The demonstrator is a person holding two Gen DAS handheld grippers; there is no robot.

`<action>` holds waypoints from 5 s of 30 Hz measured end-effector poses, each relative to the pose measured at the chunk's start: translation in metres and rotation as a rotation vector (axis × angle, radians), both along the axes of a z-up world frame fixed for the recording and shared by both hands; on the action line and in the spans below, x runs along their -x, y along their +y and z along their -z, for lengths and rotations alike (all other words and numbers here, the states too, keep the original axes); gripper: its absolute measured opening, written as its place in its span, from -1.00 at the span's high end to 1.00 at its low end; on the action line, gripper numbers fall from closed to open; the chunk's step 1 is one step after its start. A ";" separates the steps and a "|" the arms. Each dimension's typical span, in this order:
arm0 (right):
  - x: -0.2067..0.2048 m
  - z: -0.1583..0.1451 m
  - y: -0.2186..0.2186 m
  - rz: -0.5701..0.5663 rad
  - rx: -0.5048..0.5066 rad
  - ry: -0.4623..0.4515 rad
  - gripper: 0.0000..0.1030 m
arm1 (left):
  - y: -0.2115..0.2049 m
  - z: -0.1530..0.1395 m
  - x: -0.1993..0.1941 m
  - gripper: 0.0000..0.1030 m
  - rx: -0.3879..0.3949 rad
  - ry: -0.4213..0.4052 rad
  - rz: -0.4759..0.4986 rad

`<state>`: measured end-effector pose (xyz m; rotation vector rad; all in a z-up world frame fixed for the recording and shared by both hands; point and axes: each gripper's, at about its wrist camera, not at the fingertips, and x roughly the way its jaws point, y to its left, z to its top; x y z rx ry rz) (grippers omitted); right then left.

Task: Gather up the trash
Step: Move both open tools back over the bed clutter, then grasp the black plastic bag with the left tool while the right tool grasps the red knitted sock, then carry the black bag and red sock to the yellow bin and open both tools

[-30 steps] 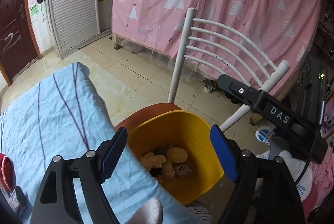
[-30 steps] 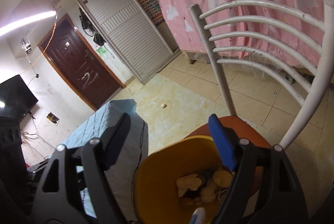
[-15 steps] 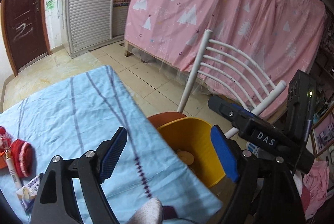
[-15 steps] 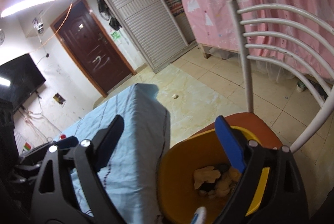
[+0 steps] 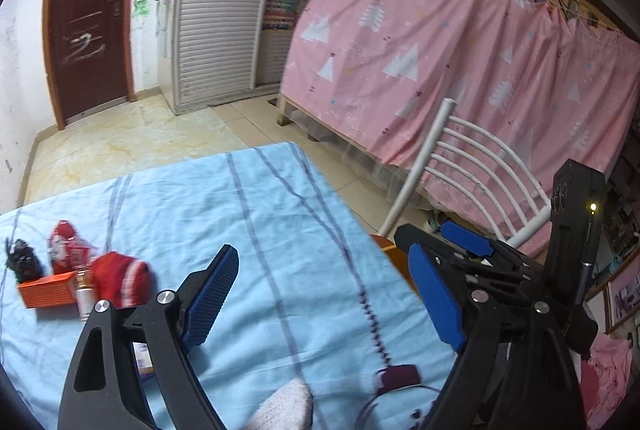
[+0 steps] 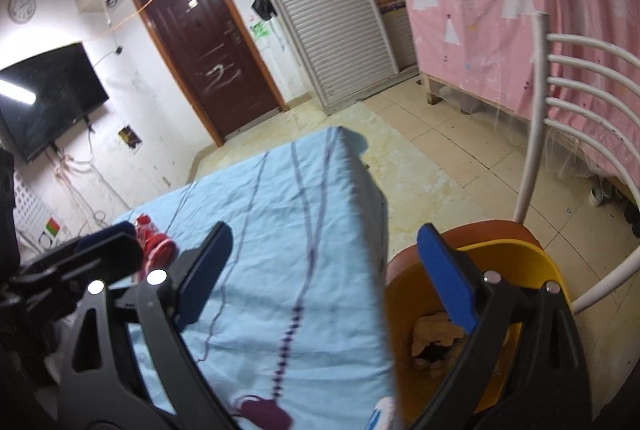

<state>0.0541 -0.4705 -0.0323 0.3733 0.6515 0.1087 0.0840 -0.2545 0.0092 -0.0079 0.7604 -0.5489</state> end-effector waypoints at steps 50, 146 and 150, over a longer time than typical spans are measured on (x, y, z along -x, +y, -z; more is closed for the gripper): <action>-0.096 0.030 0.215 -0.418 0.186 0.194 -0.83 | 0.266 0.055 -0.115 -0.60 -0.134 0.173 -0.508; 0.031 -0.012 -0.041 0.014 0.053 -0.073 0.50 | -0.019 -0.016 -0.001 0.36 -0.188 -0.072 -0.019; 0.034 0.003 -0.065 0.067 0.053 -0.042 0.50 | -0.045 -0.013 0.008 0.36 -0.182 -0.097 0.061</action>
